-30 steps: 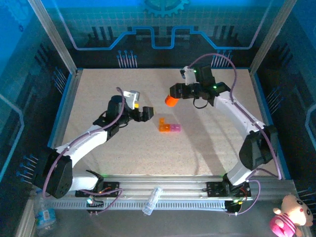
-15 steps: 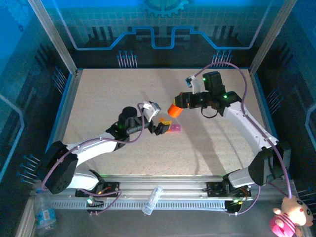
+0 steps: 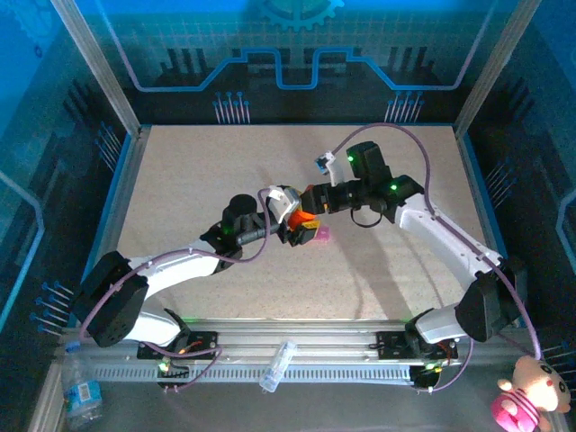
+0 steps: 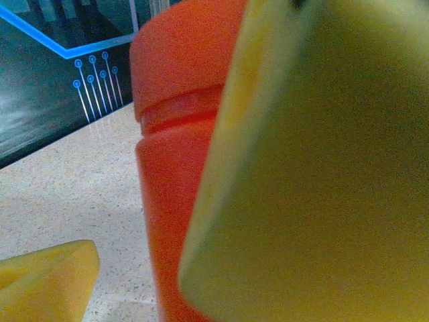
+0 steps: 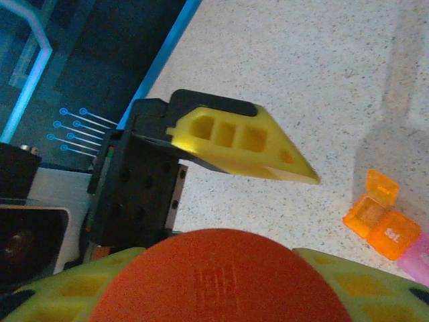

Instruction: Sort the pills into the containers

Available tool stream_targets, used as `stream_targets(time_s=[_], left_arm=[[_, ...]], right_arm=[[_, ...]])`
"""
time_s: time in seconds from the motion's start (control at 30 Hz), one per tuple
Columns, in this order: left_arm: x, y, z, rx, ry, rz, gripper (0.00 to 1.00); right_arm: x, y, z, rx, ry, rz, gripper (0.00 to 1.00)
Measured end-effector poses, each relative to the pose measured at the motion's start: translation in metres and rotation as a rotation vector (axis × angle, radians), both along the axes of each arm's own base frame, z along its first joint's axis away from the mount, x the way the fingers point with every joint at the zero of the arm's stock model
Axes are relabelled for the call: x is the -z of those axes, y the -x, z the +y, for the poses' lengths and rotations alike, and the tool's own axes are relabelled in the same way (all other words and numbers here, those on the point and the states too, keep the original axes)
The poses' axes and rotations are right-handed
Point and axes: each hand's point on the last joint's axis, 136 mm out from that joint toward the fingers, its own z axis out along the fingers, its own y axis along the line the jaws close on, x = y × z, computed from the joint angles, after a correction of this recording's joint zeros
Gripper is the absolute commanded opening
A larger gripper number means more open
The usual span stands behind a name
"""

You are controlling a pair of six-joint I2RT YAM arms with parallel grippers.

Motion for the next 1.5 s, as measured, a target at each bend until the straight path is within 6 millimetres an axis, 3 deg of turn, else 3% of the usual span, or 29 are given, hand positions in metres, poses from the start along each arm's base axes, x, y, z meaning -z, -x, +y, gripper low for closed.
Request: stream_targets(time_s=[0.23,0.73,1.03,1.27,1.5], left_arm=[[0.0,0.002,0.001,-0.004,0.035,0.016,0.75],[0.008,0.005,0.002,-0.011,0.059,0.083,0.82],[0.008,0.005,0.001,-0.014,0.073,0.106,0.66],[0.017,0.004,-0.001,-0.009,0.077,0.145,0.7],[0.02,0.004,-0.003,-0.01,0.085,0.165,0.63]], right_arm=[[0.005,-0.001,0.002,0.015,0.0,0.007,0.43],[0.011,-0.005,0.0,0.044,0.006,0.015,0.43],[0.01,-0.004,0.002,0.045,-0.001,0.018,0.43],[0.01,-0.004,0.002,0.048,-0.005,0.019,0.43],[0.011,-0.005,0.003,0.048,-0.006,0.016,0.43]])
